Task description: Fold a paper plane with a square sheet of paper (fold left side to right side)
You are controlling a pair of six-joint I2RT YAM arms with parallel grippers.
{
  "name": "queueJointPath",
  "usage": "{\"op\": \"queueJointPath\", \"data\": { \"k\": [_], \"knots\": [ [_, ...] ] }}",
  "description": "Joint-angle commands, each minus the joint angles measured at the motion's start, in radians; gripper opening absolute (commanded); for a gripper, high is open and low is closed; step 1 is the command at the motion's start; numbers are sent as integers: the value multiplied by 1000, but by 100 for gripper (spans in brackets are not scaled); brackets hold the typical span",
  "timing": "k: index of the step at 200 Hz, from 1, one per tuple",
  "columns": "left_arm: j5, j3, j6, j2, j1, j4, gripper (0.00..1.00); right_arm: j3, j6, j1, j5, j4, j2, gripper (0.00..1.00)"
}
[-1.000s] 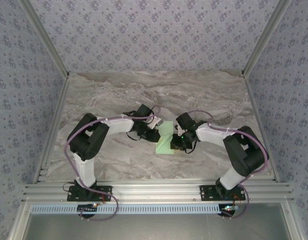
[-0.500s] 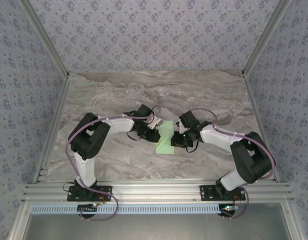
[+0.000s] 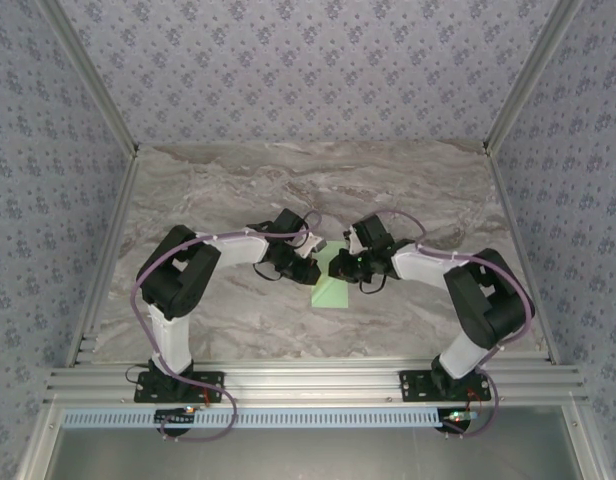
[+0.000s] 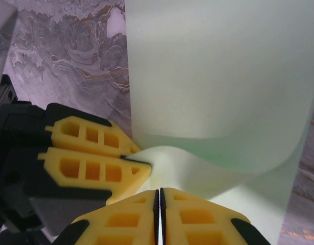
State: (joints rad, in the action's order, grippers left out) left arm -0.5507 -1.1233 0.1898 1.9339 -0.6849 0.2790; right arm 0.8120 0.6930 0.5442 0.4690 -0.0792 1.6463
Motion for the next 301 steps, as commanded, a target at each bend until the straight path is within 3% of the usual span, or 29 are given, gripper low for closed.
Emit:
{"op": "queueJointPath", "data": {
  "k": [1, 195, 265, 301],
  "knots": [
    [-12, -25, -26, 25, 2, 28, 10, 38, 19, 11, 20, 29, 33, 13],
    [-8, -36, -17, 21, 2, 35, 12, 20, -46, 16, -100, -140, 101, 13],
    [73, 18, 24, -165, 5, 48, 24, 10, -43, 12, -112, -148, 112, 13],
    [12, 111, 99, -272, -9, -5, 25, 15, -43, 13, -108, -145, 114, 13]
  ]
}}
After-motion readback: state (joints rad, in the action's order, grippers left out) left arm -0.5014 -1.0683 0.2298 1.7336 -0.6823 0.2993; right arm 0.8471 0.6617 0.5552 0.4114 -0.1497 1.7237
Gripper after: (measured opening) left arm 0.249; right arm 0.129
